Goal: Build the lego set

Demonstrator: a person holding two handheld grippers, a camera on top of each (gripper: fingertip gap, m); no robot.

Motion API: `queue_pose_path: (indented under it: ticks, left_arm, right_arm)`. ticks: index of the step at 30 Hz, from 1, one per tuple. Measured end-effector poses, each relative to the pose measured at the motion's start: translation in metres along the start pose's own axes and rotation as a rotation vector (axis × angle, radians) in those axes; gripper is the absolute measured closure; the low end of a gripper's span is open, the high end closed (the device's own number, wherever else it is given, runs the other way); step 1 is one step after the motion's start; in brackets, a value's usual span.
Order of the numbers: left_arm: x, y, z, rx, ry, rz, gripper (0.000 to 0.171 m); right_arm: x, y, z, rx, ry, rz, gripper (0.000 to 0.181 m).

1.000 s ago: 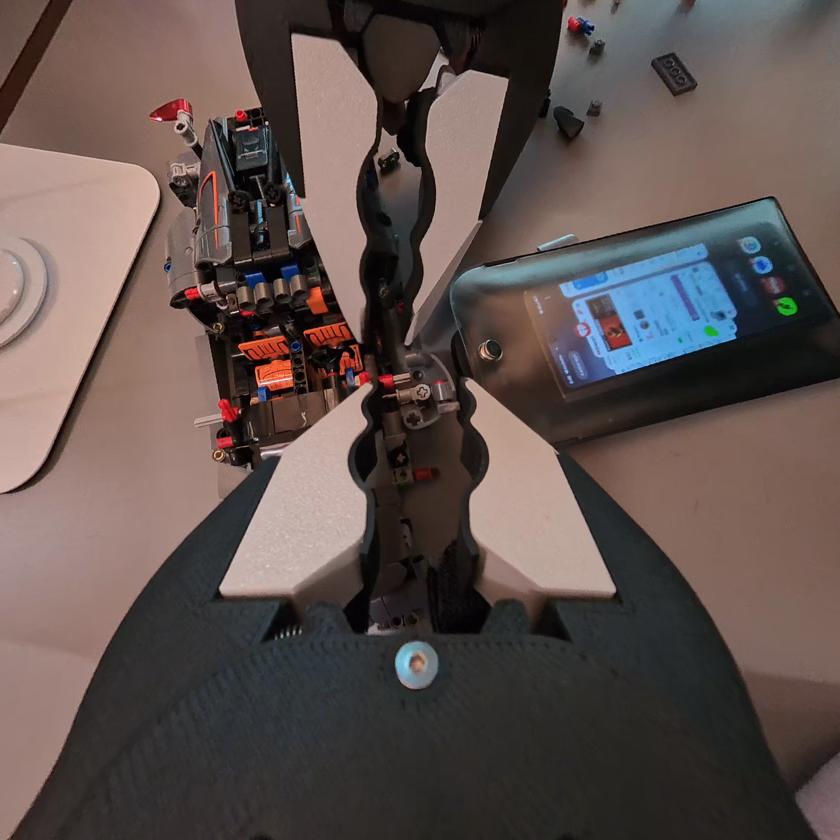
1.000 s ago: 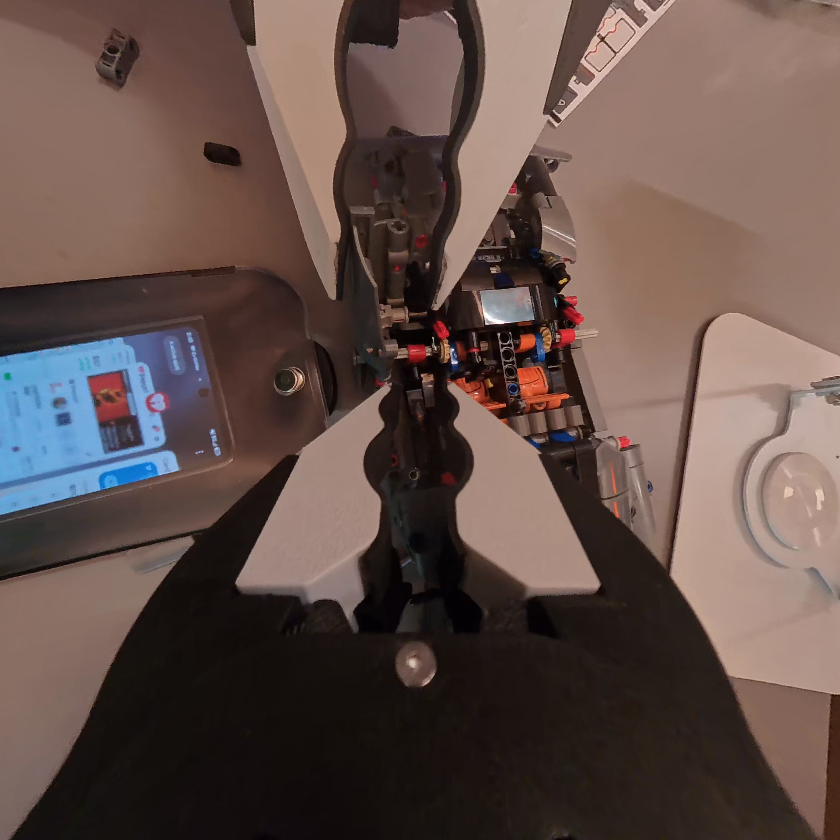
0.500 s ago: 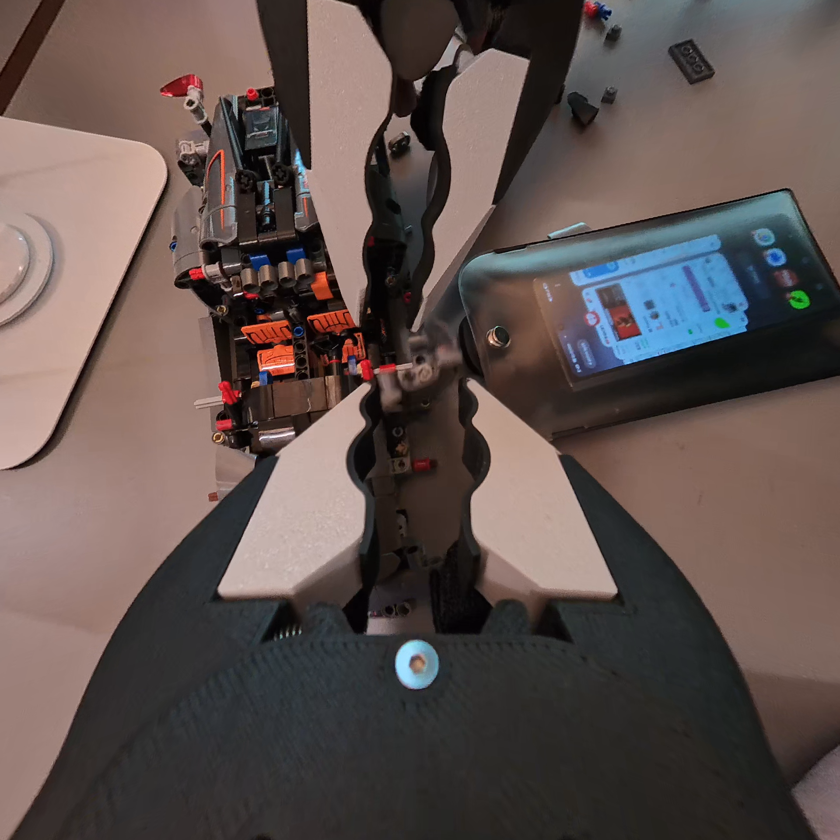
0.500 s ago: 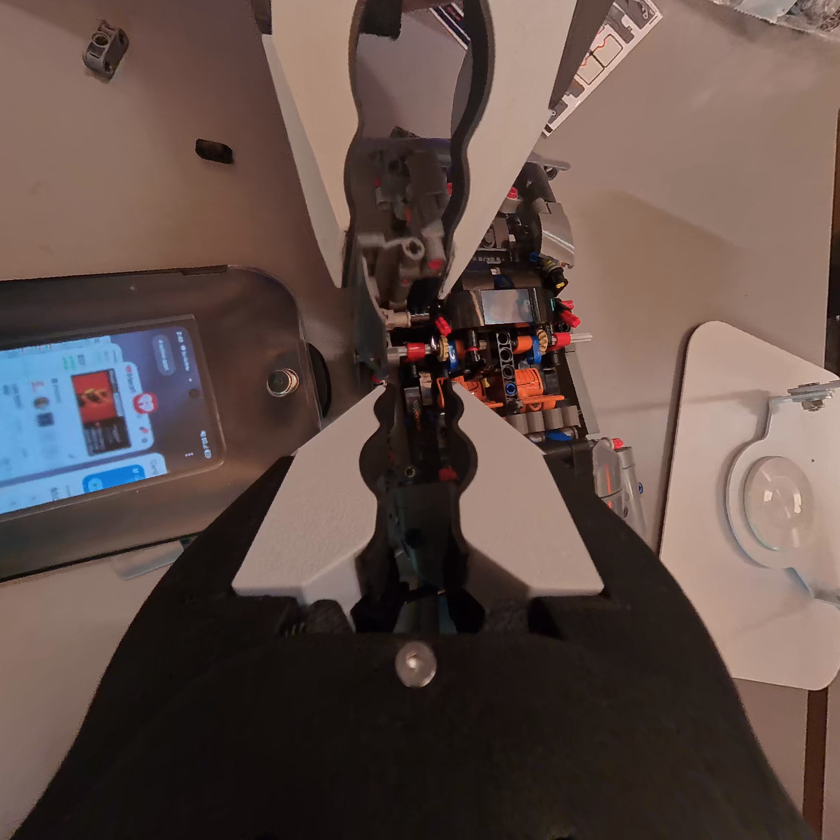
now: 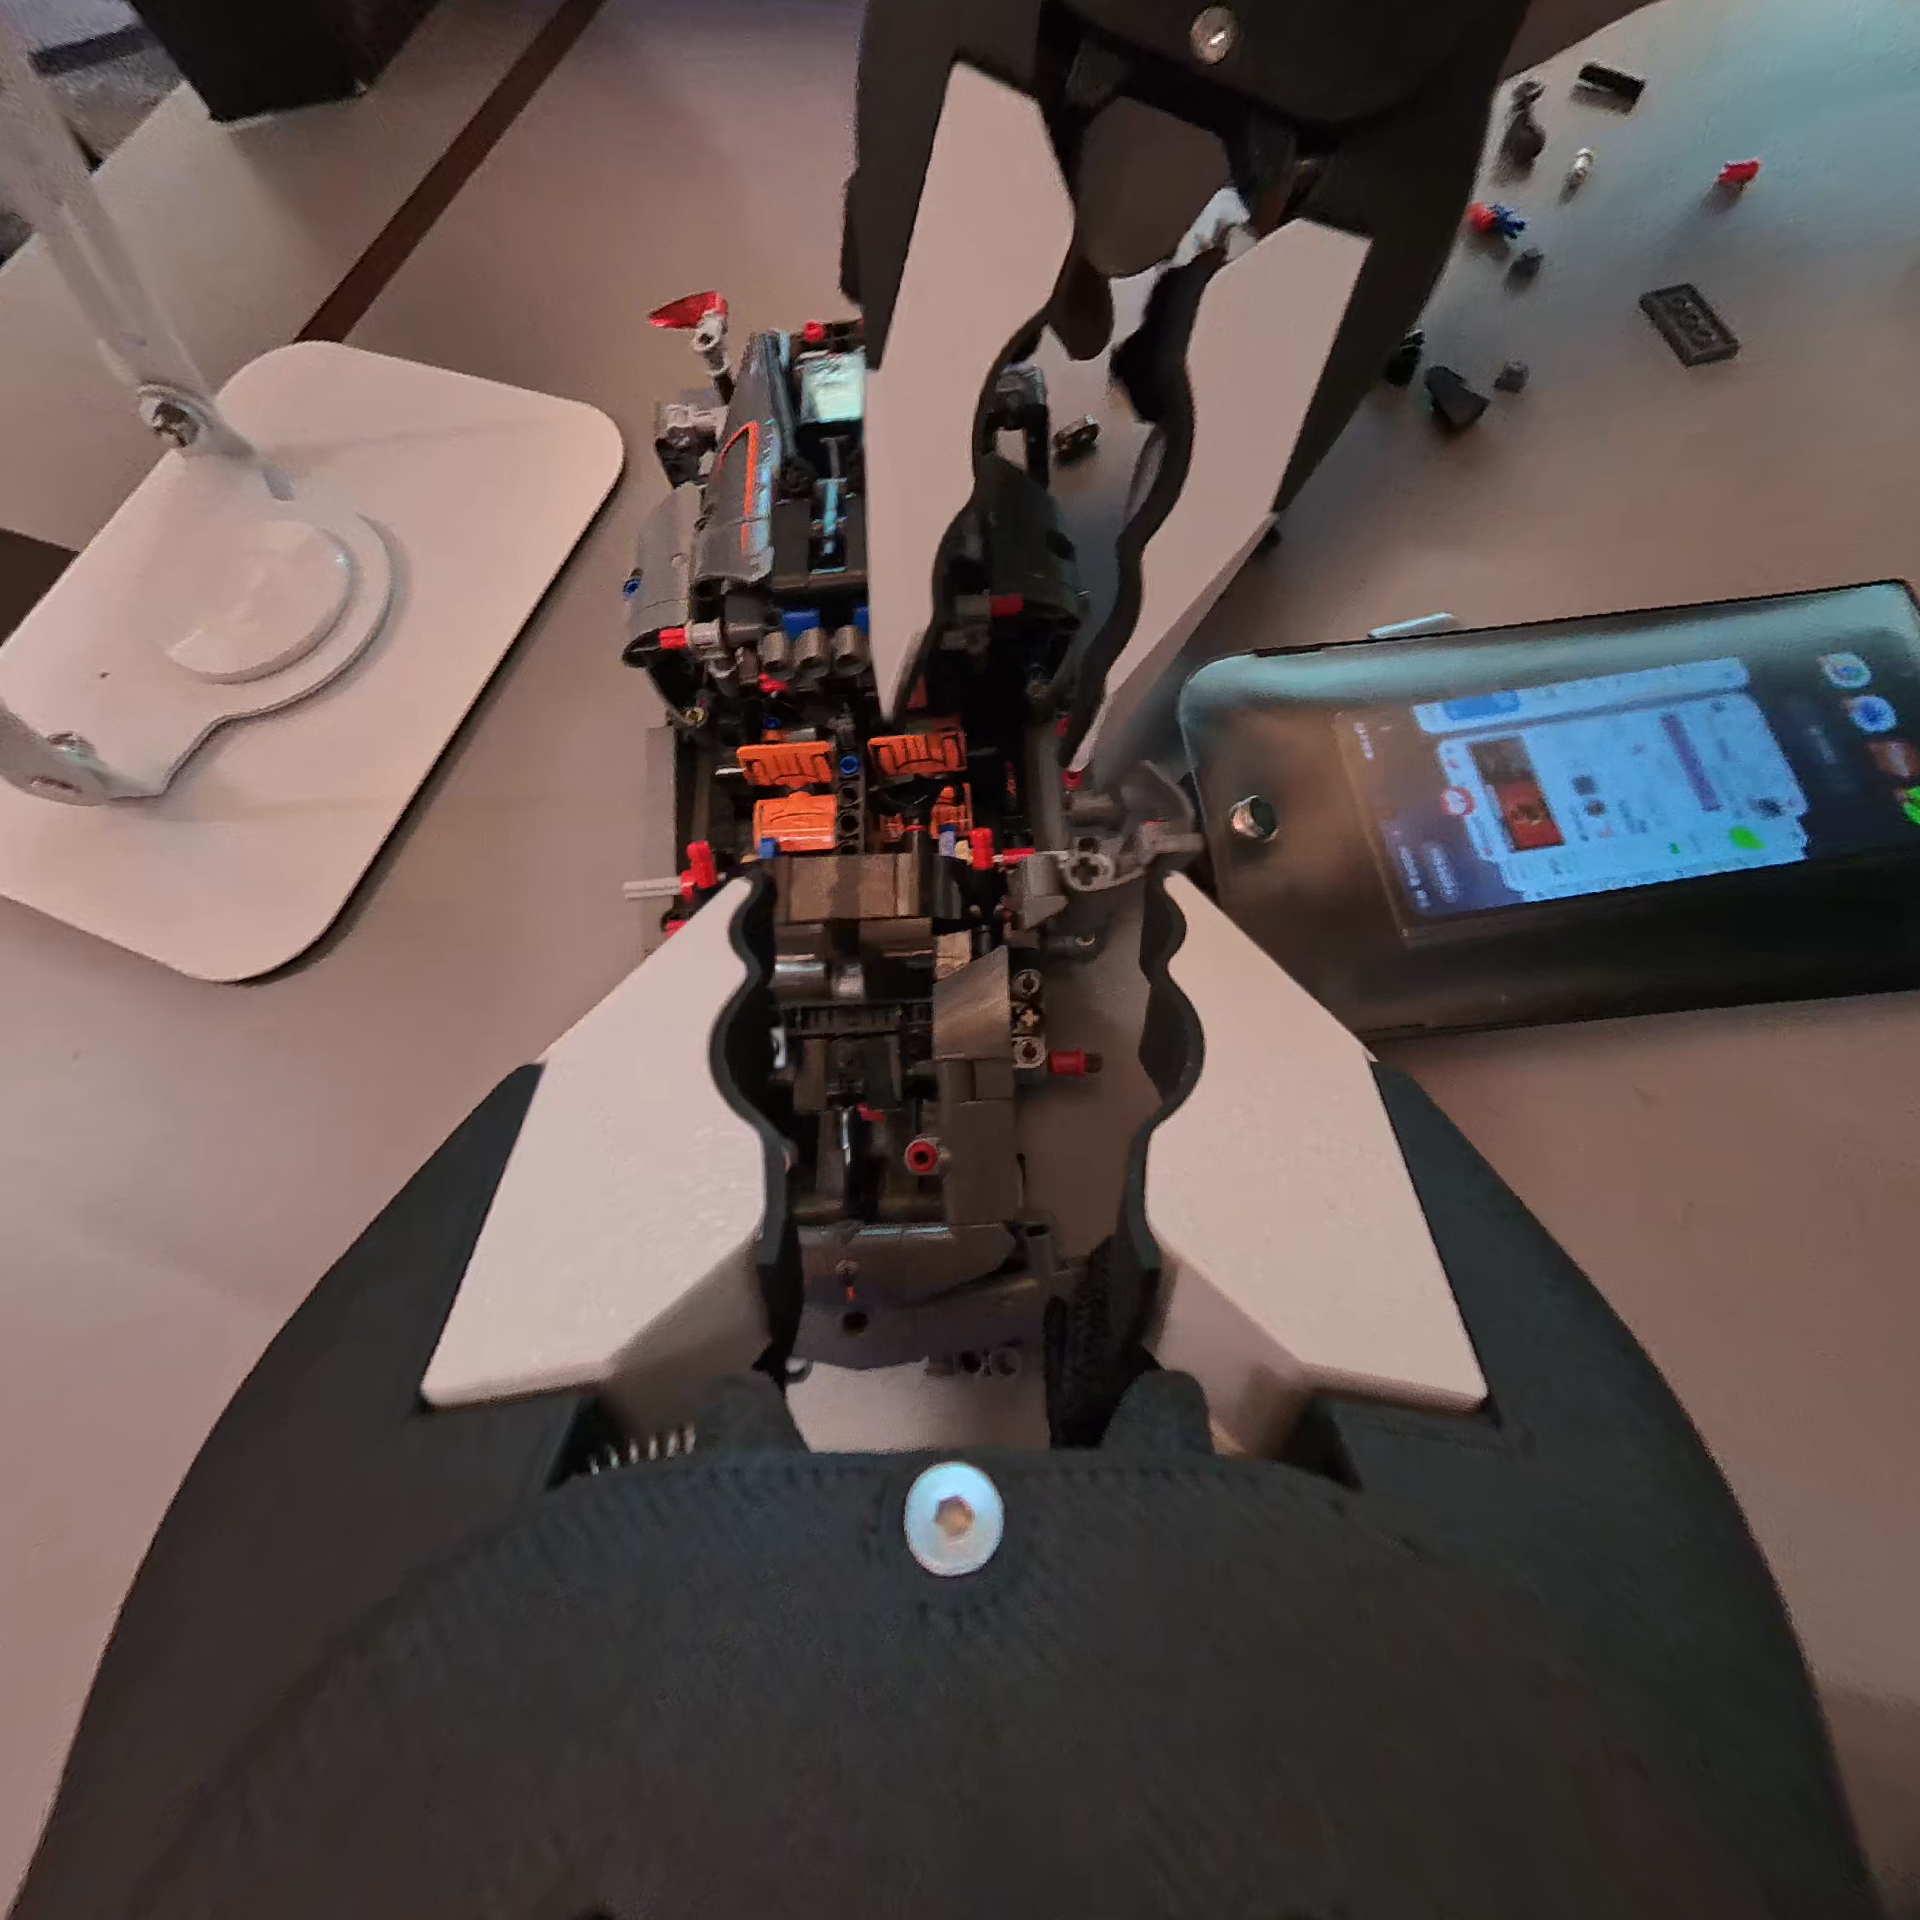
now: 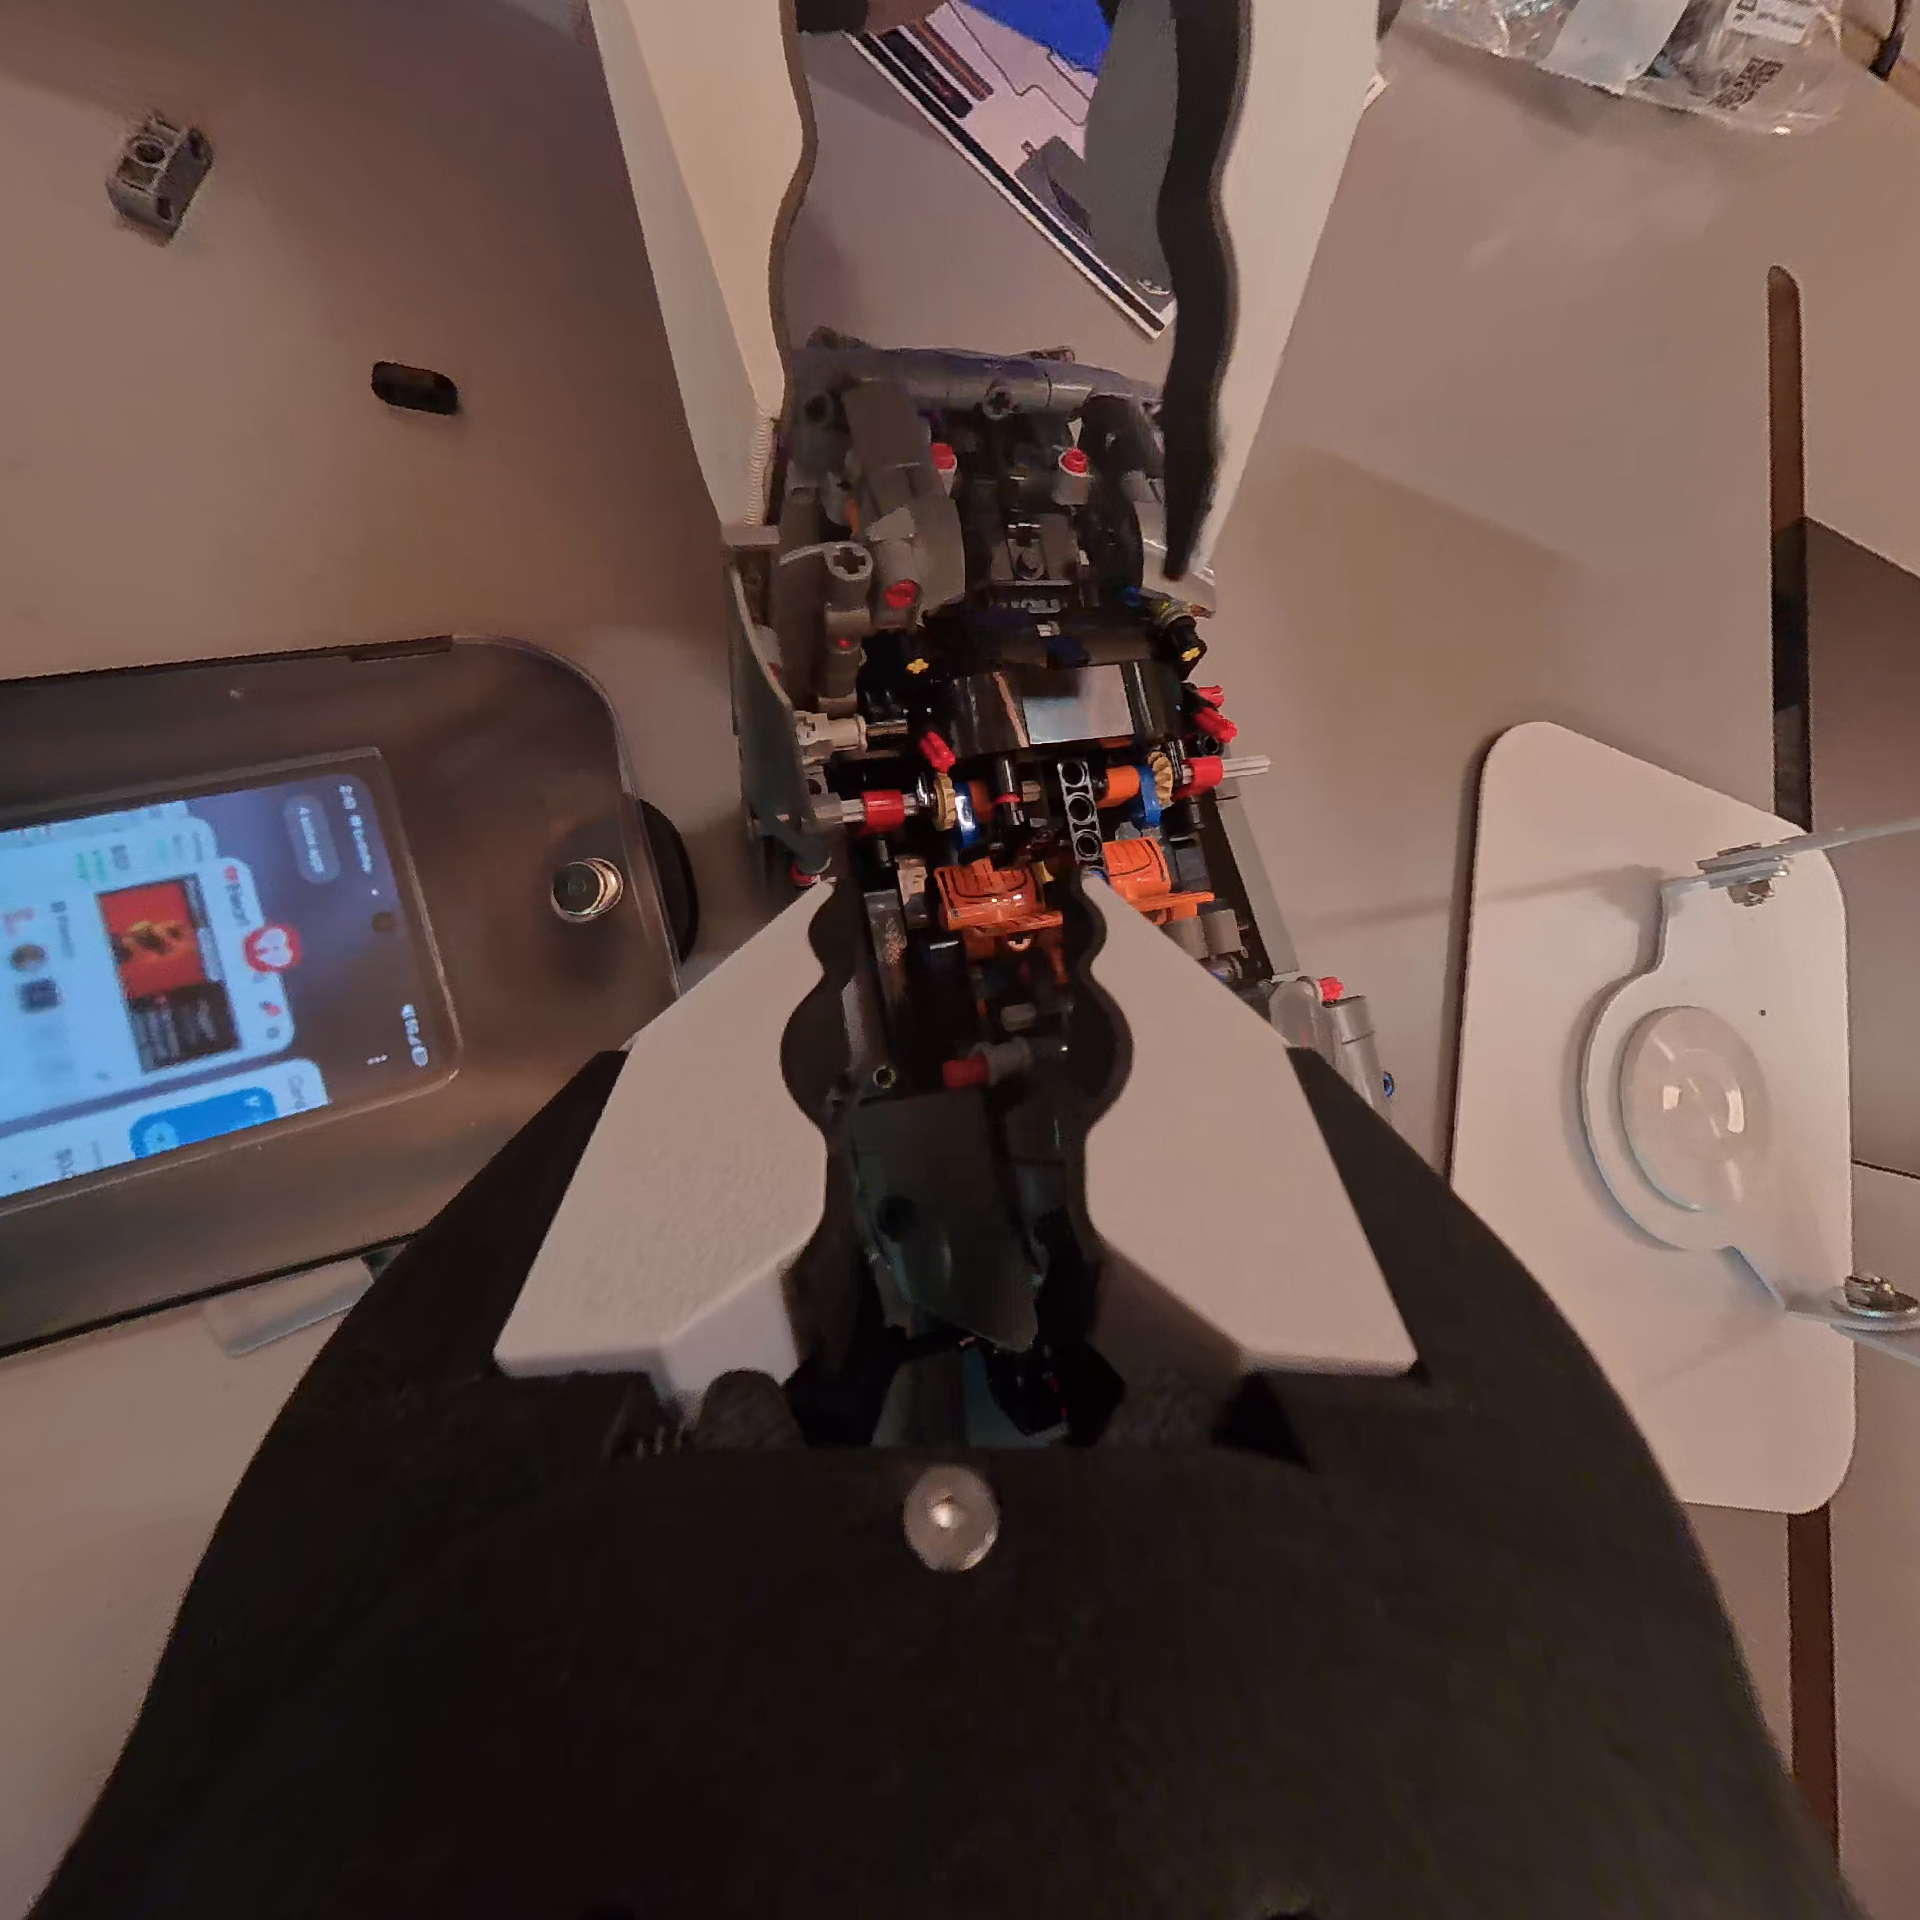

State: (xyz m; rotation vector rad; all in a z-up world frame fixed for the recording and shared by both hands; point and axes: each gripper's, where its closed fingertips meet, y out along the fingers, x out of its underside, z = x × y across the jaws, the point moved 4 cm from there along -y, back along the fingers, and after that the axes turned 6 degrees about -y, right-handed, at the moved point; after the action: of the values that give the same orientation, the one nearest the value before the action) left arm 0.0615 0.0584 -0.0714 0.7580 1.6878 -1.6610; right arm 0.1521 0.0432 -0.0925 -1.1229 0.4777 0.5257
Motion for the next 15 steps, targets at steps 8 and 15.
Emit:
queue_pose_path:
  ticks: [8,15]
  left_arm:
    - [0.018,0.012,-0.015,-0.069,-0.043,-0.093,0.075]
    - [0.028,0.025,-0.019,-0.087,-0.049,-0.153,0.067]
  right_arm:
    - [0.000,0.002,0.000,0.004,-0.001,0.007,0.136]
    - [-0.001,0.002,-0.001,0.002,-0.017,0.009,0.133]
